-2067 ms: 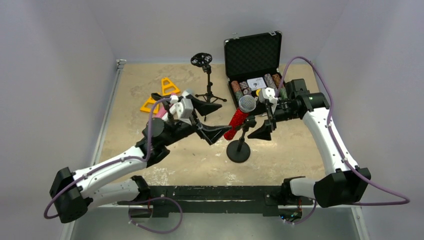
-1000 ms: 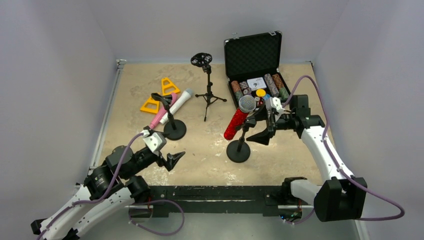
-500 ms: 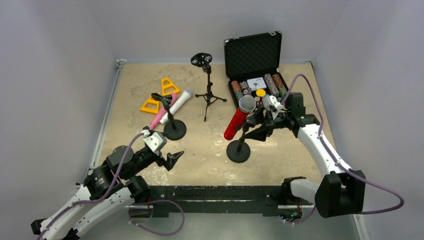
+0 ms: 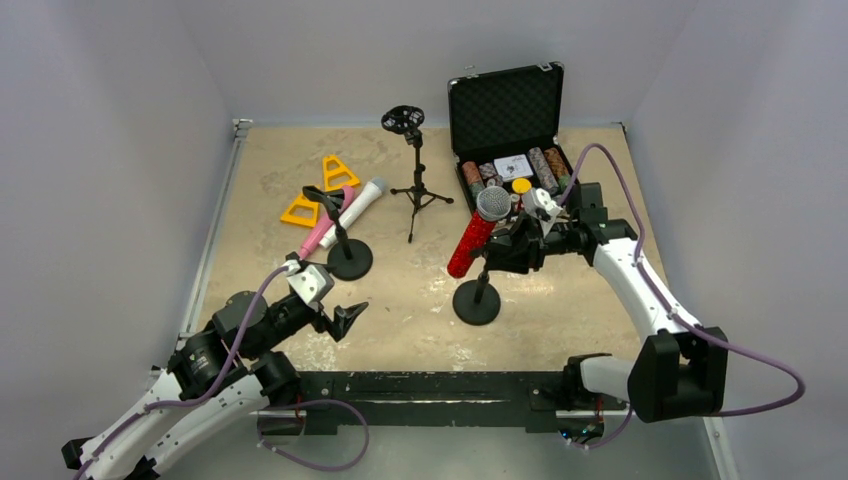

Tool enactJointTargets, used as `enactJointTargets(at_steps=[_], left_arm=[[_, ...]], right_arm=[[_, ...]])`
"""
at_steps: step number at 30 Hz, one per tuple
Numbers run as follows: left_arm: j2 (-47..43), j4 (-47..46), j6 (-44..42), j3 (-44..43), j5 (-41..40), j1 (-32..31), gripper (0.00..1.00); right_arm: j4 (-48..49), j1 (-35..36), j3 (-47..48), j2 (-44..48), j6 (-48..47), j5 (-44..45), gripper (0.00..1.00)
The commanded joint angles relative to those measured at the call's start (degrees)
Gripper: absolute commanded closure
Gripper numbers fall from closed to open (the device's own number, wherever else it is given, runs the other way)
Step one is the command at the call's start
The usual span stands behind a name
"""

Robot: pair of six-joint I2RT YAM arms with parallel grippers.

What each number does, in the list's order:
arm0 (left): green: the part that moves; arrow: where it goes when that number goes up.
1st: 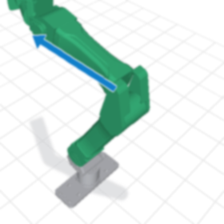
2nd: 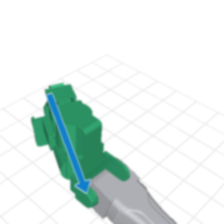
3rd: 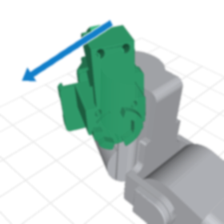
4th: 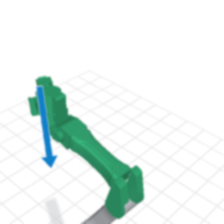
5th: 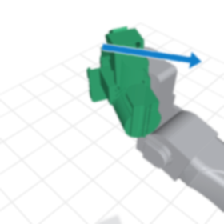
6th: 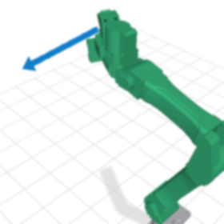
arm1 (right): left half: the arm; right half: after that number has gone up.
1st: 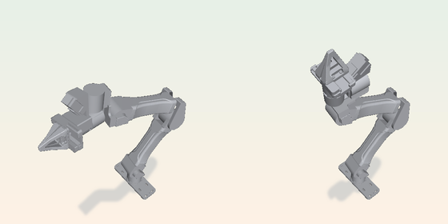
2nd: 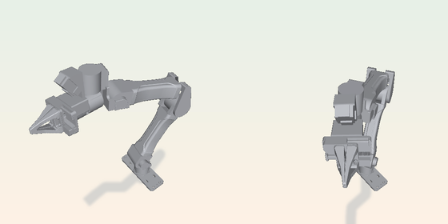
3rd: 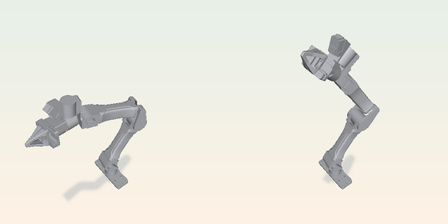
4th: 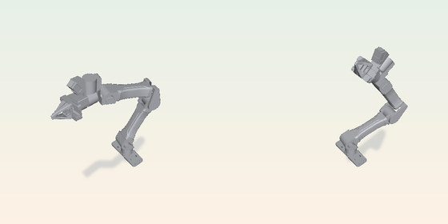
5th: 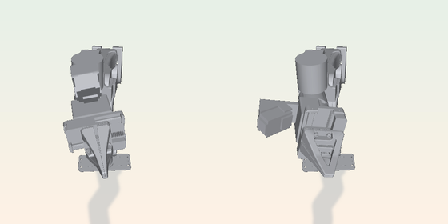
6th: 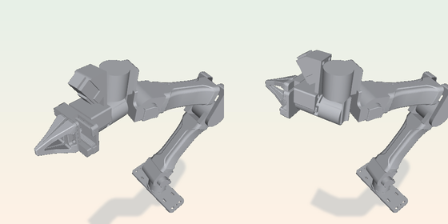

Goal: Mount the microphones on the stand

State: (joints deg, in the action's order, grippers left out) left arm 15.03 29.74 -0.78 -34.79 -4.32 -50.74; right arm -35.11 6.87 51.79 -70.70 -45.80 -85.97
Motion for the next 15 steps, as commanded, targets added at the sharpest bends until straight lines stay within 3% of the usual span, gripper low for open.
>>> enactJointTargets(at_steps=[1, 15], left_arm=[[0.03, -0.3, -1.16, -1.34, 0.18, 0.2, 0.01], [-0.36, -0.34, -1.24, -1.41, 0.89, 0.2, 0.01]], right_arm=[[-5.85, -0.64, 3.7, 1.71, -4.97, 1.99, 0.94], [-6.99, -20.58, 5.79, 6.13, -4.64, 7.03, 0.95]])
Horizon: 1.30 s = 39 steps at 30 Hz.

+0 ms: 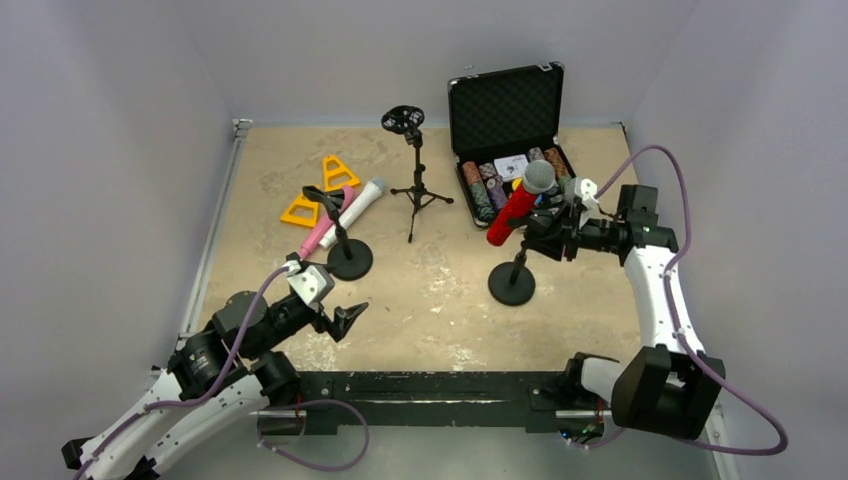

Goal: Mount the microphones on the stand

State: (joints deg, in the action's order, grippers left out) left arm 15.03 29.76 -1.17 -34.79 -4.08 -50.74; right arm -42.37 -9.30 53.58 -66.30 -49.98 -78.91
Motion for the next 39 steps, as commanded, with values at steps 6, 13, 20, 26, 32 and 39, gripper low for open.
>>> enactJointTargets(at_steps=[6, 13, 20, 26, 32, 39], left_arm=[[-0.63, -0.32, -0.85, -1.43, 0.65, 0.2, 0.01], [-0.79, -0.15, -0.94, -1.6, 0.91, 0.16, 0.01], [-1.07, -0.05, -0.99, -1.69, 1.0, 0.2, 0.01], [-1.19, 0.04, -1.03, -1.69, 0.92, 0.2, 0.01], [-1.14, -0.01, -1.03, -1.69, 1.0, 0.2, 0.01], [-1.15, -0.05, -1.03, -1.69, 1.09, 0.2, 0.01]], right_arm=[[2.9, -12.63, 5.09, 1.89, 3.01, 3.09, 0.95], [11.0, -22.42, 7.05, -0.15, 10.67, 6.92, 0.95], [22.5, -29.66, 10.16, -4.73, 19.15, 10.16, 0.95], [28.04, -31.09, 10.09, -8.03, 23.28, 12.12, 0.94], [28.84, -32.47, 8.6, -9.49, 23.62, 11.81, 0.9], [21.32, -34.5, 8.99, -11.02, 17.97, 9.7, 0.74]])
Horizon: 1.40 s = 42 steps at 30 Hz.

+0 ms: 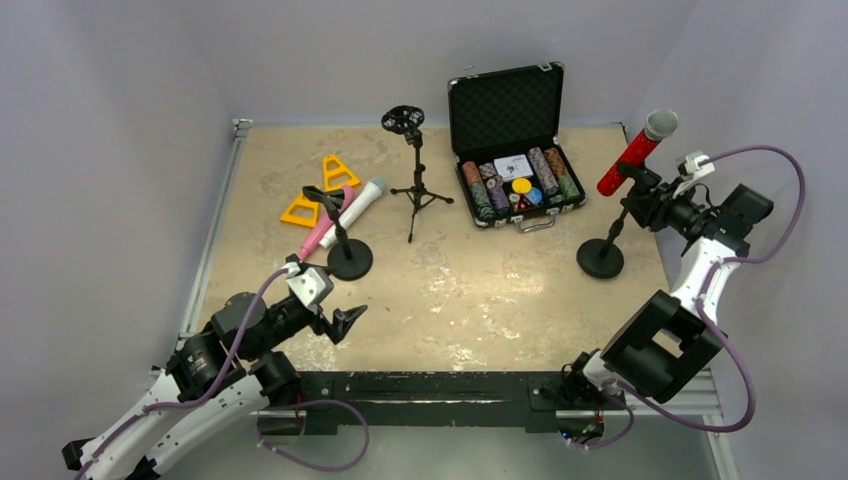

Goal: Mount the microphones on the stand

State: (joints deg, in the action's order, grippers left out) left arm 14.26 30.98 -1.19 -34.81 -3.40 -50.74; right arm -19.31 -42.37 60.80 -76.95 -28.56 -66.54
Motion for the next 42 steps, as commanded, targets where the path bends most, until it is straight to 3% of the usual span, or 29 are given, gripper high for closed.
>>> enactJointTargets(at_steps=[1, 13, 18, 35, 42], left_arm=[[-0.38, -1.25, -0.93, -1.67, 0.41, 0.2, 0.01], [-0.75, -1.19, -0.78, -1.76, 0.48, 0.2, 0.01], [-1.2, -1.19, -0.74, -1.8, 0.45, 0.2, 0.01], [-2.32, -0.75, -0.57, -2.02, 0.67, 0.16, 0.01], [-2.6, -0.58, -0.39, -2.19, 0.6, 0.2, 0.01]], right_arm=[[-2.36, -1.93, 1.74, -0.39, -4.22, -2.97, 0.7], [-10.69, -5.14, 0.93, 1.39, -12.4, -4.85, 0.35], [-14.32, -7.12, 1.01, 2.18, -15.82, -5.34, 0.25], [-37.71, -14.42, -1.18, 3.12, -40.66, -0.77, 0.22], [-43.79, -14.62, -7.04, 8.87, -50.21, 4.86, 0.22]])
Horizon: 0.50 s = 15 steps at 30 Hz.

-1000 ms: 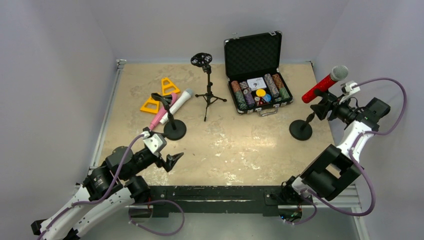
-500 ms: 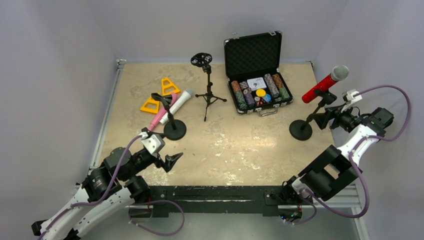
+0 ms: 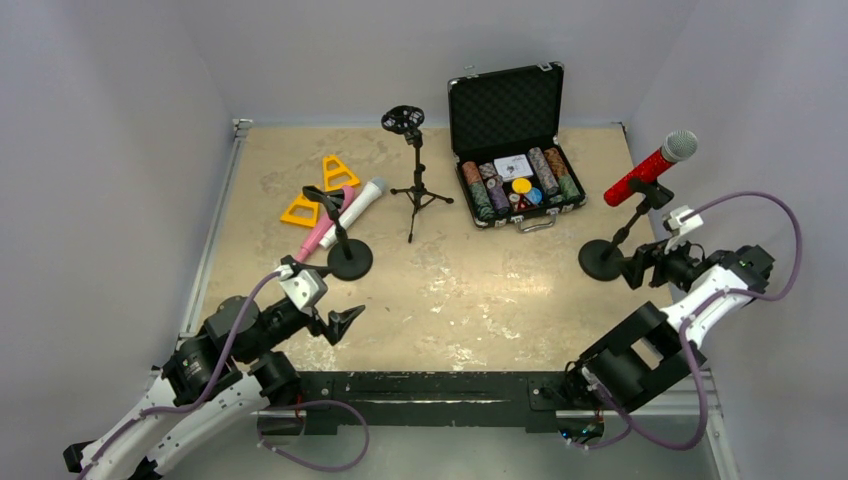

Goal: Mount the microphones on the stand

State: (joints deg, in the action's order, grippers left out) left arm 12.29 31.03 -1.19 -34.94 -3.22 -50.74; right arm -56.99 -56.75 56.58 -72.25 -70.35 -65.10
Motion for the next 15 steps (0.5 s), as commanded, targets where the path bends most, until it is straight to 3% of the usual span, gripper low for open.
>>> enactJointTargets(at_steps=[1, 11, 15], left_arm=[[-0.61, -0.62, -0.37, -2.06, 0.41, 0.2, 0.01], [-0.96, -0.22, -0.02, -2.37, 0.25, 0.19, 0.01], [-0.83, -0.07, 0.14, -2.42, -0.36, 0.2, 0.01]], right_arm=[[-7.15, -0.26, -3.67, 5.17, -9.84, 4.41, 0.22], [-26.59, 0.34, -7.53, 15.33, -27.03, 9.5, 0.24], [-27.28, 7.8, -8.43, 22.15, -23.74, 9.74, 0.24]])
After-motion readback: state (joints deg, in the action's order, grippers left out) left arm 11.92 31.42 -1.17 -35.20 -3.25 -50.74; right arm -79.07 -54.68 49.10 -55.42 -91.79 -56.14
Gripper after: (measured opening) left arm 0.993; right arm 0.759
